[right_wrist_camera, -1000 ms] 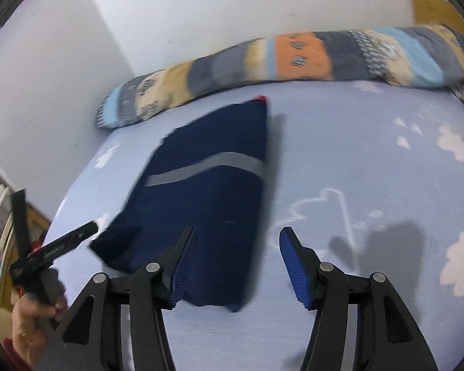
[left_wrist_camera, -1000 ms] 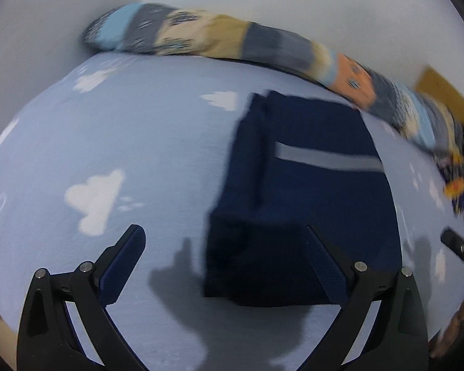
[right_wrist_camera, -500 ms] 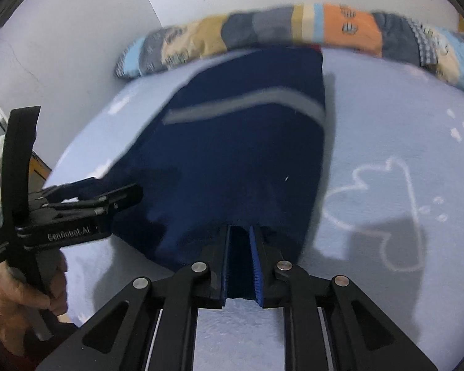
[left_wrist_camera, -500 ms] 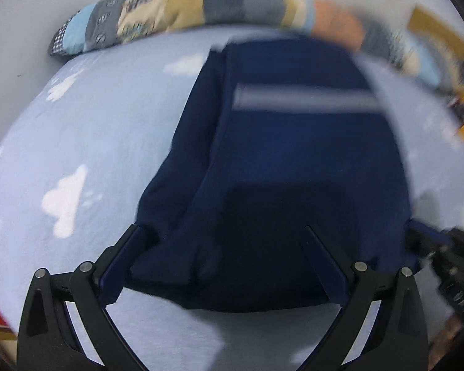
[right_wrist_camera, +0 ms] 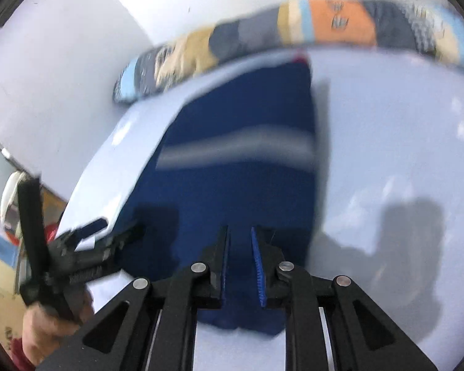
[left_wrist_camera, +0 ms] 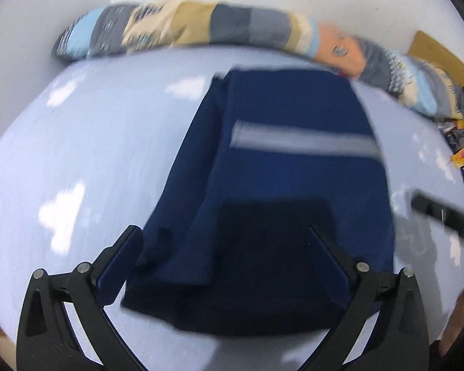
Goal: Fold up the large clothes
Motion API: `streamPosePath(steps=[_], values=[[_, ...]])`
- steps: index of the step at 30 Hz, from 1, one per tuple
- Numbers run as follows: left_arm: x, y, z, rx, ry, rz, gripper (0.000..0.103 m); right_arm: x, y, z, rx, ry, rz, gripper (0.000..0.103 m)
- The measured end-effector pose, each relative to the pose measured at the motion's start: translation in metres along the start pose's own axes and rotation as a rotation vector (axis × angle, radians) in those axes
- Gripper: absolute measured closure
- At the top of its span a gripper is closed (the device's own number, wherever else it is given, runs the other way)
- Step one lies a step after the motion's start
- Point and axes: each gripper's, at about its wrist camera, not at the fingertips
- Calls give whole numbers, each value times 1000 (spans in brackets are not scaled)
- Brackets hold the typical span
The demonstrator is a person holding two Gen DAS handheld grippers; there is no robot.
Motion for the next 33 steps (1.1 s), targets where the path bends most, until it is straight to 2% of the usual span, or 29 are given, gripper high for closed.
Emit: streamPosePath(steps=[3, 8, 9, 12, 13, 14, 16, 17, 18, 21, 24, 26, 28, 29, 33], values=[[-10, -5, -20, 4, -7, 33, 0, -7, -5, -36, 6, -3, 29, 77], [-46, 6, -49, 114, 72, 100, 0, -46, -13, -92, 11, 19, 96, 76], [-52, 8, -51, 136, 82, 97, 0, -59, -15, -104, 11, 36, 114, 76], [-79, 16, -52, 170, 167, 0, 0, -94, -25, -123, -12, 82, 146, 75], [-90, 23, -49, 196, 210, 18, 0, -111, -30, -126, -31, 127, 133, 74], [-98, 28, -48, 226, 240, 43, 0, -127, -35, -127, -47, 172, 148, 69], [-101, 34, -46, 257, 253, 69, 0, -145, -39, -129, -34, 189, 200, 60], [-100, 33, -47, 250, 253, 66, 0, -147, -40, -129, -34, 195, 216, 47], [-98, 30, -47, 230, 246, 54, 0, -145, -45, -128, -71, 209, 201, 45], [-87, 28, -45, 235, 233, 64, 0, -116, -44, -121, -77, 171, 108, 51], [-71, 31, -44, 246, 211, 89, 0, -69, -25, -89, 15, 109, 115, 53], [-61, 28, -43, 219, 191, 76, 0, -51, -13, -65, 50, 90, 106, 71], [-55, 23, -37, 187, 190, 65, 0, -43, 3, -45, 77, 81, 70, 79], [-55, 22, -38, 178, 191, 64, 0, -42, 10, -37, 90, 82, 63, 87], [-57, 17, -26, 109, 203, 27, 0, -73, 27, -20, 120, 142, 152, 87]])
Point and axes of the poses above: each gripper's, at about its wrist camera, not at the fingertips, and x roughly against the way its jaws point, y to its left, z to its underside, and after that the axes turned 6 degrees about y, right-handed
